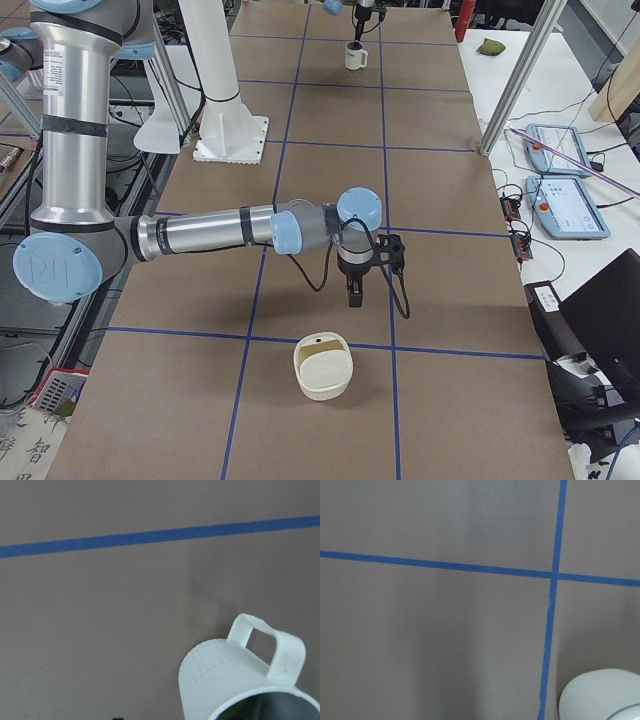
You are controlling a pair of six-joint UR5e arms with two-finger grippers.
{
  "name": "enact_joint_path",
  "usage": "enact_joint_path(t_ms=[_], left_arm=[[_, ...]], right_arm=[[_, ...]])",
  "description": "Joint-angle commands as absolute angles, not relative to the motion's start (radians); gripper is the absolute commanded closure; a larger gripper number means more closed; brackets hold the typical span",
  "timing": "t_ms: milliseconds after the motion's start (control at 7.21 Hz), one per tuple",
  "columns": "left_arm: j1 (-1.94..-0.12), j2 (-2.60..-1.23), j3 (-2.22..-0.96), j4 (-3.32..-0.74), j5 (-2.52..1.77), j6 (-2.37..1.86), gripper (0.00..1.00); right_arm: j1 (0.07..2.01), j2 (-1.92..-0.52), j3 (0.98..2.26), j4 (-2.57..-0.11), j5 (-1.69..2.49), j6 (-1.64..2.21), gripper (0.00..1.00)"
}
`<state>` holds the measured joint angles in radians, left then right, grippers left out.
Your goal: Left arm hands cup to right arm to dump lemon
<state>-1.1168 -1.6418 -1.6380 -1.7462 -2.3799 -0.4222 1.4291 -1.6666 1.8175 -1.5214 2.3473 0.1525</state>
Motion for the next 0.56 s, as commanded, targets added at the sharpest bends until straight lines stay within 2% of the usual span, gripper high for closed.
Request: enact_joint_path(t_ms=[0,278,416], left_arm=[[-1.118,-1.643,-1.701,-1.735,-2.442,-0.48,1.0],[-1.12,-1.687,-1.774,-1.676,-2.45,-0.562,1.0],[-1.12,-1.785,-1.814,-1.552,-2.45,-0.628,1.0]], right_arm=[[1.424,-1.666,1.818,-1.476,2.349,0.153,0.0],[1.411,-1.666,1.818,-1.396,2.362,0.159,0.0],[1.407,-1.666,1.818,-1.361,2.409,0.179,0.0]])
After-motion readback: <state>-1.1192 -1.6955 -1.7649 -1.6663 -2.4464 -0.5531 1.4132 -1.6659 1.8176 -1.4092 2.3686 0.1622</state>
